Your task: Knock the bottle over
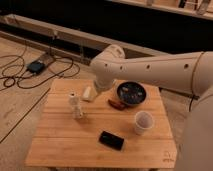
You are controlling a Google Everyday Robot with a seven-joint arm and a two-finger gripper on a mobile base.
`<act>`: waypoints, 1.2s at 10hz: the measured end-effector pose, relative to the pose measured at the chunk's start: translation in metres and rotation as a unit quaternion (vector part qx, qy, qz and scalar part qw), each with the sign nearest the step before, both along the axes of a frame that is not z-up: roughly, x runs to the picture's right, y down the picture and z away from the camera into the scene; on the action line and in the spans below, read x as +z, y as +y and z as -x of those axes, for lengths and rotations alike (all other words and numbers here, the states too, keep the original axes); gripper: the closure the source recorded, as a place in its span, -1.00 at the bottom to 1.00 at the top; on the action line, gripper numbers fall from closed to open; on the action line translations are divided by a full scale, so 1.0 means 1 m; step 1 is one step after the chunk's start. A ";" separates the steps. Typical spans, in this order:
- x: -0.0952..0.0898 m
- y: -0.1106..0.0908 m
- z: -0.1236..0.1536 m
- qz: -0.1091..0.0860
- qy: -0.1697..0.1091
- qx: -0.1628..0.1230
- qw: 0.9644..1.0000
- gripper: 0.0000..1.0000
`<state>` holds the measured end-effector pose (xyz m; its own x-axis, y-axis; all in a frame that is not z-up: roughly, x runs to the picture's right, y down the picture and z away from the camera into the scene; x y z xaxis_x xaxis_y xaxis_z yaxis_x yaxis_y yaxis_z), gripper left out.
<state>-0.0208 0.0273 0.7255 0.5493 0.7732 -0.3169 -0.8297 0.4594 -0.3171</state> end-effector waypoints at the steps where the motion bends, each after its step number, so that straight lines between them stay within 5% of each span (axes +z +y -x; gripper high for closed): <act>1: 0.001 0.004 0.015 0.006 -0.010 -0.013 1.000 -0.60; 12: 0.005 0.009 0.112 0.040 -0.070 -0.091 0.993 -0.60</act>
<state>-0.1331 0.0365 0.7305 0.7203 0.6325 -0.2848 -0.6809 0.5663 -0.4644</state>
